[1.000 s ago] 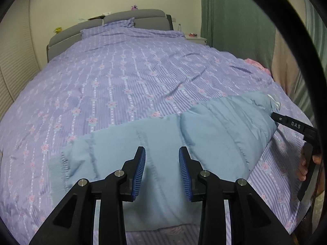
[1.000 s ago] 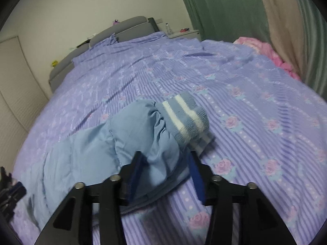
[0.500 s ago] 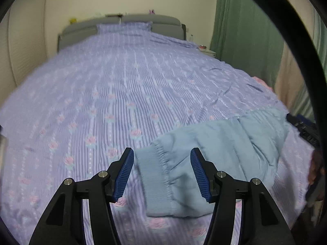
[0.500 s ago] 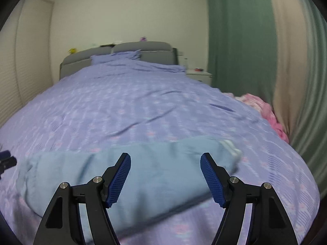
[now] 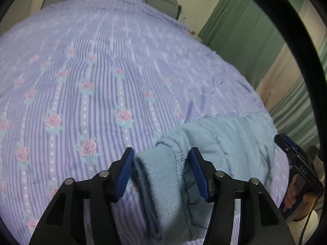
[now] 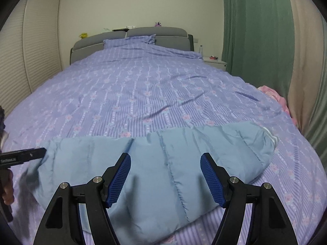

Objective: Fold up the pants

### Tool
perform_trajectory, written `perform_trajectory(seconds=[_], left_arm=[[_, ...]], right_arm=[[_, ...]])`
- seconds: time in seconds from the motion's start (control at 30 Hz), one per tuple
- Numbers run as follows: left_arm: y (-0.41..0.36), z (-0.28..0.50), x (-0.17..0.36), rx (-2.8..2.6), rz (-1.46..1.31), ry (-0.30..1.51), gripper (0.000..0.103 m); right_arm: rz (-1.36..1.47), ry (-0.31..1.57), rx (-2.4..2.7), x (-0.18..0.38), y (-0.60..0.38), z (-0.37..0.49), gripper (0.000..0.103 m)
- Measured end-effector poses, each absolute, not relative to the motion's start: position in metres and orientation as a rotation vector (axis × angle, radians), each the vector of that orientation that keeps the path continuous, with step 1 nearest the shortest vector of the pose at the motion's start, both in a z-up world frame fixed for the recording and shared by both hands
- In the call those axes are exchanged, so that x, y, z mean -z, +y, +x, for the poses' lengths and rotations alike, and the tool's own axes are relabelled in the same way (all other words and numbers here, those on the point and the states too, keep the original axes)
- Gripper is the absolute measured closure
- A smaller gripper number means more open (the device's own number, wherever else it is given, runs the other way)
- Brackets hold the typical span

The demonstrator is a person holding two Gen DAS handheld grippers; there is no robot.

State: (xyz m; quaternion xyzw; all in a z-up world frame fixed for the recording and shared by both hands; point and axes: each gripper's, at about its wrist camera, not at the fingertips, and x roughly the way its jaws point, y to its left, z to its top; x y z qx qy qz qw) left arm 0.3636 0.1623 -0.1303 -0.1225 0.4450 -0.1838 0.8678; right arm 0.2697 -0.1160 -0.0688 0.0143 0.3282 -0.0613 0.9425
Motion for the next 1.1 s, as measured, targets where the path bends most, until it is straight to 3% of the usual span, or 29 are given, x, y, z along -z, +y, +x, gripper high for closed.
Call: perform_trajectory(seconds=[0.13, 0.27, 0.43, 0.53, 0.67, 0.8, 0.9, 1.1], left_arm=[[0.16, 0.353, 0.123, 0.339, -0.246, 0.909, 0.078], [0.16, 0.334, 0.109, 0.229, -0.178, 0.851, 0.083], [0.161, 0.333, 0.117, 0.21, -0.121, 0.88, 0.079], [0.146, 0.335, 0.113, 0.152, -0.041, 0.888, 0.066], [0.131, 0.315, 0.084, 0.07, 0.078, 0.788, 0.056], [0.097, 0.286, 0.044, 0.12, 0.13, 0.671, 0.056], [0.071, 0.271, 0.025, 0.198, 0.099, 0.624, 0.056], [0.002, 0.268, 0.023, 0.294, 0.122, 0.603, 0.057]], right_arm=[[0.04, 0.685, 0.146, 0.073, -0.122, 0.271, 0.031], [0.046, 0.697, 0.154, 0.078, -0.126, 0.273, 0.031], [0.081, 0.728, 0.169, 0.087, -0.137, 0.272, 0.031], [0.092, 0.725, 0.183, 0.086, -0.143, 0.265, 0.031], [0.095, 0.675, 0.196, 0.076, -0.155, 0.248, 0.031], [0.113, 0.608, 0.185, 0.064, -0.175, 0.231, 0.03], [0.136, 0.57, 0.162, 0.057, -0.197, 0.224, 0.019], [0.198, 0.55, 0.173, 0.059, -0.256, 0.225, 0.018]])
